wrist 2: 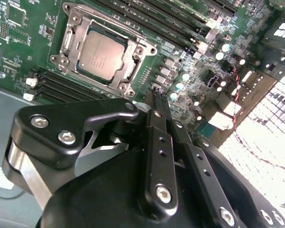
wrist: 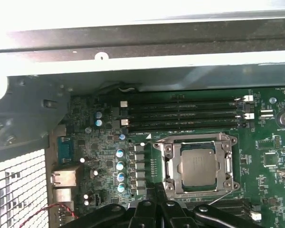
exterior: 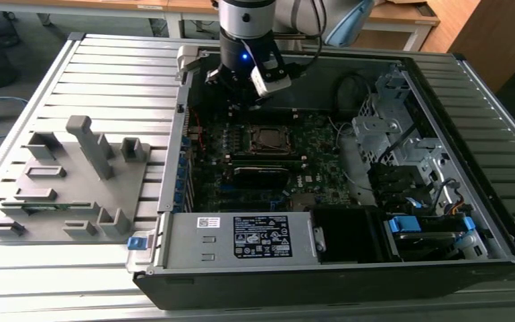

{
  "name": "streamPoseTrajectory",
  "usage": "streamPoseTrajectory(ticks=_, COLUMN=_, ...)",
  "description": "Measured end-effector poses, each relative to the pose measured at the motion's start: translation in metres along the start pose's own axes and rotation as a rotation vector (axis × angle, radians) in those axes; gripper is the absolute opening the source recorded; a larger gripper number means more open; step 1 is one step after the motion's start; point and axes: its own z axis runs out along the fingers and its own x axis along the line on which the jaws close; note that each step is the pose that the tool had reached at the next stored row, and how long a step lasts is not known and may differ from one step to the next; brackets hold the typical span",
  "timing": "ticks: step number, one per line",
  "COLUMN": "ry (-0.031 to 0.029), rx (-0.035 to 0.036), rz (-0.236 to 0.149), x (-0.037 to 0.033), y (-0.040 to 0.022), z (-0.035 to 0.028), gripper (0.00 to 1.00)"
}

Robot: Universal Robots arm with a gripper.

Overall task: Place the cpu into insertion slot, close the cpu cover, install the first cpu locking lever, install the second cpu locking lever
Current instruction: 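Install the first cpu locking lever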

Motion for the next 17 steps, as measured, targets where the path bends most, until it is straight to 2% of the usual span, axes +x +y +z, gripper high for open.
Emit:
streamPoseTrajectory(ticks=6, ry=-0.0059, rx=-0.0008, rz=-0.01, x=0.0056, y=-0.0005, z=0.0004, gripper=0.11)
streamPoseTrajectory(ticks=14, ry=-0.008, rx=-0.0025, rz=-0.025, x=0.0126, y=-0.0011, z=0.0017, gripper=0.11)
streamPoseTrajectory(ticks=15, ry=-0.0075, rx=-0.0082, rz=-0.025, x=0.013, y=-0.0012, z=0.0018, gripper=0.11)
streamPoseTrajectory(ticks=17, ry=-0.0061, rx=-0.0322, rz=-0.024, x=0.0134, y=-0.0012, z=0.002, gripper=0.11)
